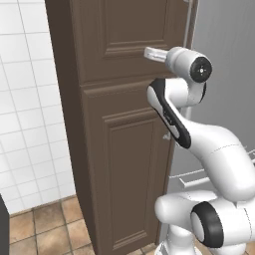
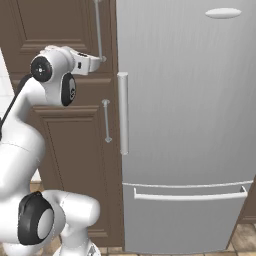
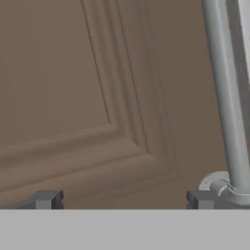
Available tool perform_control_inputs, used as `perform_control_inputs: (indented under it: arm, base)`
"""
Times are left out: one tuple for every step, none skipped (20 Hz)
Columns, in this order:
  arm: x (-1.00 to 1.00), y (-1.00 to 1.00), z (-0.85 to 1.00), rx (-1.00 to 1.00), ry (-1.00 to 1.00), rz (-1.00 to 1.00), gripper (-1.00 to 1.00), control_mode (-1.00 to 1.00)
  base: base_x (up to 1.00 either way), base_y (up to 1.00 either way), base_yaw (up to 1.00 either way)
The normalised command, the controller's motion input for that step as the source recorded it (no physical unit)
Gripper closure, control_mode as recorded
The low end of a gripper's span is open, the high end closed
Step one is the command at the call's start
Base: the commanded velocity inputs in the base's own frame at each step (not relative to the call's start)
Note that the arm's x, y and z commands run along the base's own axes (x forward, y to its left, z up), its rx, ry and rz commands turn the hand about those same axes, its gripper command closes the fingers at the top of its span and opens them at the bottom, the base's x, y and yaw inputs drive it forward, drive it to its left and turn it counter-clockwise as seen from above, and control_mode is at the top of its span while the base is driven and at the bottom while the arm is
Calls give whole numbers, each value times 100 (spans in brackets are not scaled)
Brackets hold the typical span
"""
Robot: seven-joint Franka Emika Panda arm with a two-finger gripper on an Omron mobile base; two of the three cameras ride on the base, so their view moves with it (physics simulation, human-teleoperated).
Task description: Close all open cabinet doors.
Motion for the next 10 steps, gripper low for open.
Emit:
perform_control_inputs:
  arm:
    - [72, 0, -4, 0, 0, 0, -100, -100]
    - [71, 0, -4, 0, 0, 0, -100, -100]
    - [73, 0, -6, 0, 0, 0, -100, -100]
    - [73, 0, -6, 0, 0, 0, -100, -100]
    - [73, 0, -6, 0, 0, 0, -100, -100]
    - [73, 0, -6, 0, 0, 0, -100, -100]
    - [71, 0, -6, 0, 0, 0, -100, -100]
    - [71, -1, -3, 0, 0, 0, -100, -100]
    - [66, 0, -1, 0, 0, 0, -100, -100]
    - [62, 0, 0, 0, 0, 0, -100, -100]
  base:
    - [0, 0, 0]
    - [0, 0, 0]
    - [0, 0, 0]
    - [0, 0, 0]
    - [0, 0, 0]
    - [0, 0, 0]
    - [0, 0, 0]
    - [0, 0, 0]
    - [0, 0, 0]
    - [0, 0, 0]
